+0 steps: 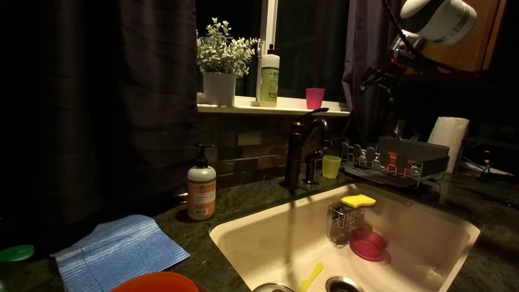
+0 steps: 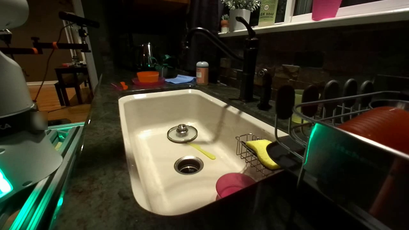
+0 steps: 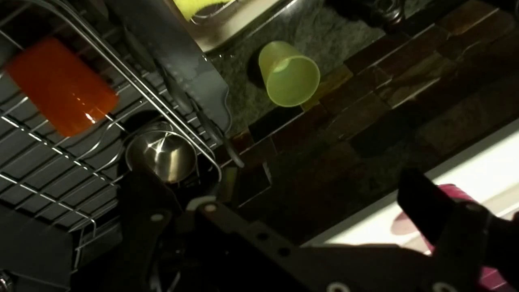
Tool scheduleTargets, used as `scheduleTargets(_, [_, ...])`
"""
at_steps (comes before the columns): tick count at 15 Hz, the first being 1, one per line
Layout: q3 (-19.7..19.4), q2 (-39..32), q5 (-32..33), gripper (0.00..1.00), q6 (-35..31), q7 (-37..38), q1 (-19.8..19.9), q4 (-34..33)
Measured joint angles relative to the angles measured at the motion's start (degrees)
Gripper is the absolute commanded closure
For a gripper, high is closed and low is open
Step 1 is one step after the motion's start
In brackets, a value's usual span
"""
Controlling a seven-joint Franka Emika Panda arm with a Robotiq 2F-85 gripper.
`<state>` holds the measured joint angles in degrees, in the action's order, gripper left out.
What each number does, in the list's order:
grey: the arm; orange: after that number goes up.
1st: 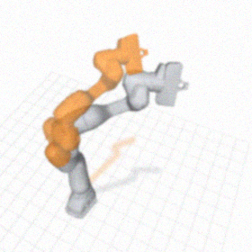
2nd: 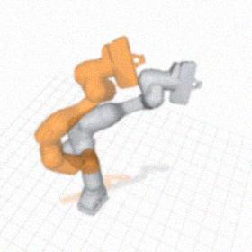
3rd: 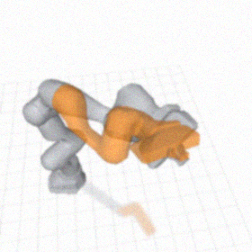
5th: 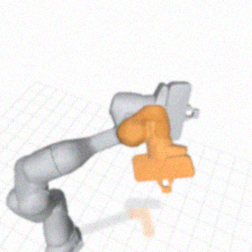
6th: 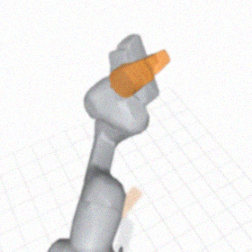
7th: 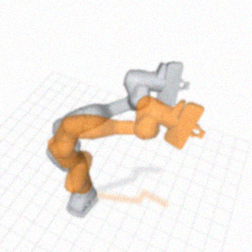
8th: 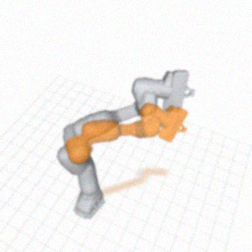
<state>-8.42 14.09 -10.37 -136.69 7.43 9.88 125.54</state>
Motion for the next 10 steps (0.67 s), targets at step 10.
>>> scheduleTargets(10, [0.60,-7.89,-2.66,0.00,-19.76,0.82,-1.81,10.18])
